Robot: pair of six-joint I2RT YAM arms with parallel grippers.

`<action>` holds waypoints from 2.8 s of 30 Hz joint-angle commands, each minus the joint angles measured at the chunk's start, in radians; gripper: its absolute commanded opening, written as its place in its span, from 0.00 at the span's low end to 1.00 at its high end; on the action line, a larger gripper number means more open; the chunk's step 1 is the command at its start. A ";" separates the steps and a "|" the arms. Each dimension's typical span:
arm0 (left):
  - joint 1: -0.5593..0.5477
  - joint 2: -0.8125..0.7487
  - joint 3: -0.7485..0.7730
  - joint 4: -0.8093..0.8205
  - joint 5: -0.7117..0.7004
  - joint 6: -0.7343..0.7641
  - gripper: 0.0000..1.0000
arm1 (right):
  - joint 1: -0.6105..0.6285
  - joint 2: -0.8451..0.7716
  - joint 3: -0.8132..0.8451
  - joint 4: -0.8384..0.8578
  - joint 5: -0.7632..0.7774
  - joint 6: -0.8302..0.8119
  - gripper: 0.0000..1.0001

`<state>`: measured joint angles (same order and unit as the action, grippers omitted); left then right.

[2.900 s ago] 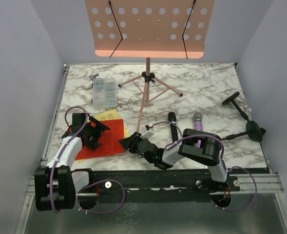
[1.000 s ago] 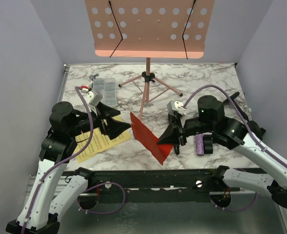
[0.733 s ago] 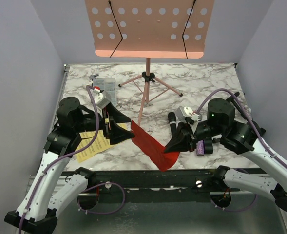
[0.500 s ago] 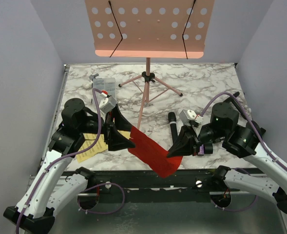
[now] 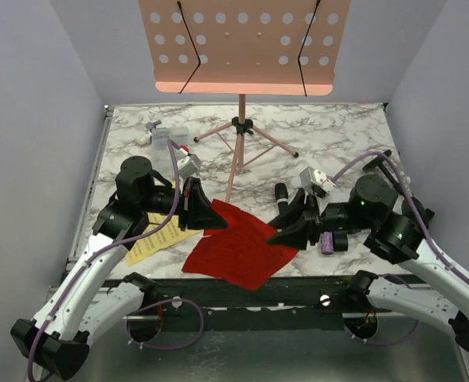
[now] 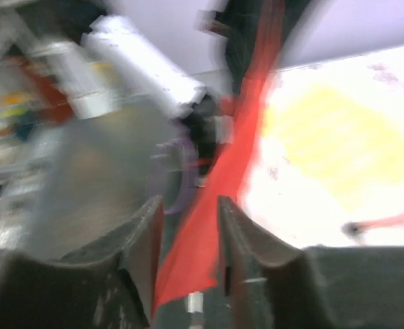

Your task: Set up the instrument practice props

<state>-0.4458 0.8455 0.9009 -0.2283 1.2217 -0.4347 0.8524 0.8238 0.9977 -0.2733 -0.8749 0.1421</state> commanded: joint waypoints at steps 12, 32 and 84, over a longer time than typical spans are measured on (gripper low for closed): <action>-0.004 -0.073 0.003 0.118 -0.274 -0.152 0.00 | 0.000 -0.244 -0.607 0.852 0.380 0.392 0.91; -0.004 -0.077 0.023 0.370 -0.370 -0.373 0.00 | 0.000 -0.286 -0.820 1.351 0.647 0.559 0.20; 0.001 0.571 1.139 -0.188 -1.382 -0.178 0.66 | -0.278 0.639 0.792 0.531 0.794 0.082 0.00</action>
<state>-0.4473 1.4101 2.0308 -0.4641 -0.1238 -0.6434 0.5804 1.4445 1.7470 0.2882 -0.0525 0.2607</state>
